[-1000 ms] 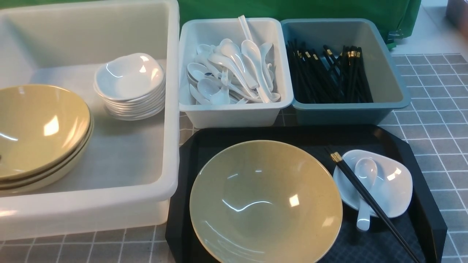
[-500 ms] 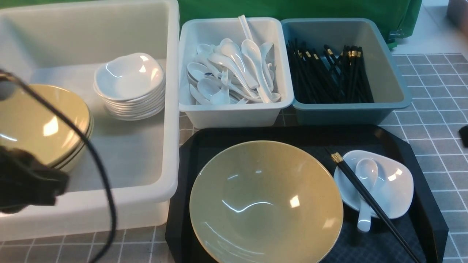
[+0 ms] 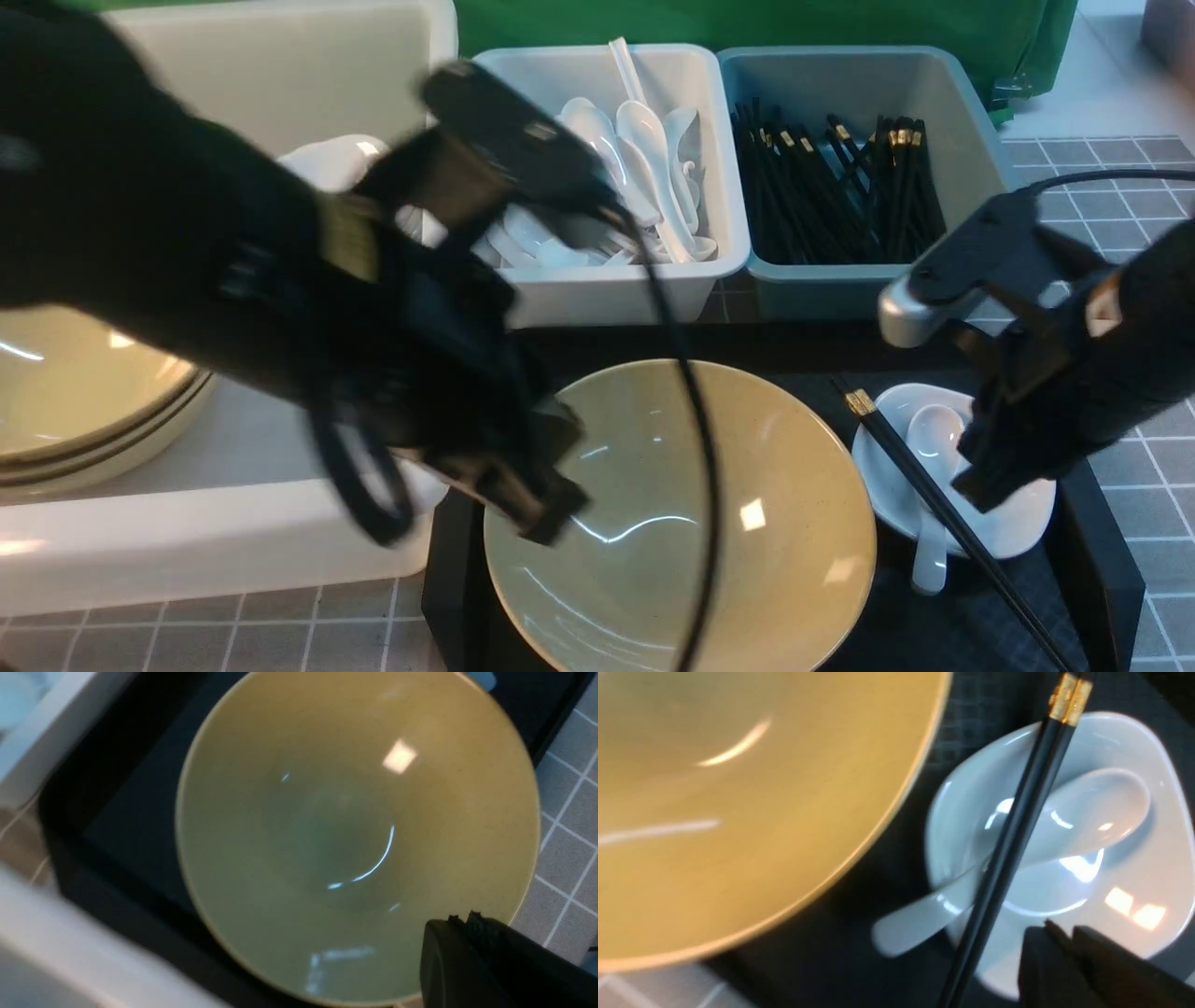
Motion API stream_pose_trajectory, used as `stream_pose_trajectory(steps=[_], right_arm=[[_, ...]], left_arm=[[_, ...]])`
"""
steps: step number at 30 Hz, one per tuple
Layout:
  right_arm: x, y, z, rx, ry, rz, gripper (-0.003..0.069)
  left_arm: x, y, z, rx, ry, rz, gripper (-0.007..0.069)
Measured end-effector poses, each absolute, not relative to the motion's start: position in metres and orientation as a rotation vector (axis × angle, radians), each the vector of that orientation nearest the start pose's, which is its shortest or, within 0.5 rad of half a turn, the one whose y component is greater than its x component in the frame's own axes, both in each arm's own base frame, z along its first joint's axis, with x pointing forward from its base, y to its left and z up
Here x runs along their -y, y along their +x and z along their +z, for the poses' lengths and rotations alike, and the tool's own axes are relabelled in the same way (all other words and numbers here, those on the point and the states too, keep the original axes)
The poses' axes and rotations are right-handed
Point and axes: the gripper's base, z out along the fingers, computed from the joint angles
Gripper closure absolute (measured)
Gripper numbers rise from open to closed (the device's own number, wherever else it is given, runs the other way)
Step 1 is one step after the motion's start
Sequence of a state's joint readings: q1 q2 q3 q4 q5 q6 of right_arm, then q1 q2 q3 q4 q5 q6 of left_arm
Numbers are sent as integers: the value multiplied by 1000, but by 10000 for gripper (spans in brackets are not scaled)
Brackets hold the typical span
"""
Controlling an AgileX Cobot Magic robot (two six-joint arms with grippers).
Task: On grey table put chopsticks spoon bowls plates into blue grey white boxes.
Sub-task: 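Move the grippers toward the tableware on the black tray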
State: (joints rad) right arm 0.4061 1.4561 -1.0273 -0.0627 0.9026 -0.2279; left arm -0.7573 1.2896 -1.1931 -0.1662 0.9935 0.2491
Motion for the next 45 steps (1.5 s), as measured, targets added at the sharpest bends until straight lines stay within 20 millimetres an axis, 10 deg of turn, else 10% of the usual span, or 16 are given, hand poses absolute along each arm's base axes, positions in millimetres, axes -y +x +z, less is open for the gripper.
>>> stream_pose_trajectory(steps=[7, 12, 31, 38, 45], right_arm=[[-120, 292, 227, -2764, -845, -52, 259], [-126, 306, 202, -2824, -845, -60, 195], [-129, 313, 189, -2854, -818, -64, 498], [-129, 317, 246, -2729, -778, -59, 498], [-124, 355, 334, -2439, -596, -21, 498]], left_arm=[[206, 187, 334, -2307, 1228, -406, 633], [207, 188, 333, -2304, 1226, -405, 633], [210, 193, 337, -2242, 1188, -411, 633], [208, 197, 337, -2268, 1114, -418, 633], [196, 256, 350, -2289, 840, -458, 633]])
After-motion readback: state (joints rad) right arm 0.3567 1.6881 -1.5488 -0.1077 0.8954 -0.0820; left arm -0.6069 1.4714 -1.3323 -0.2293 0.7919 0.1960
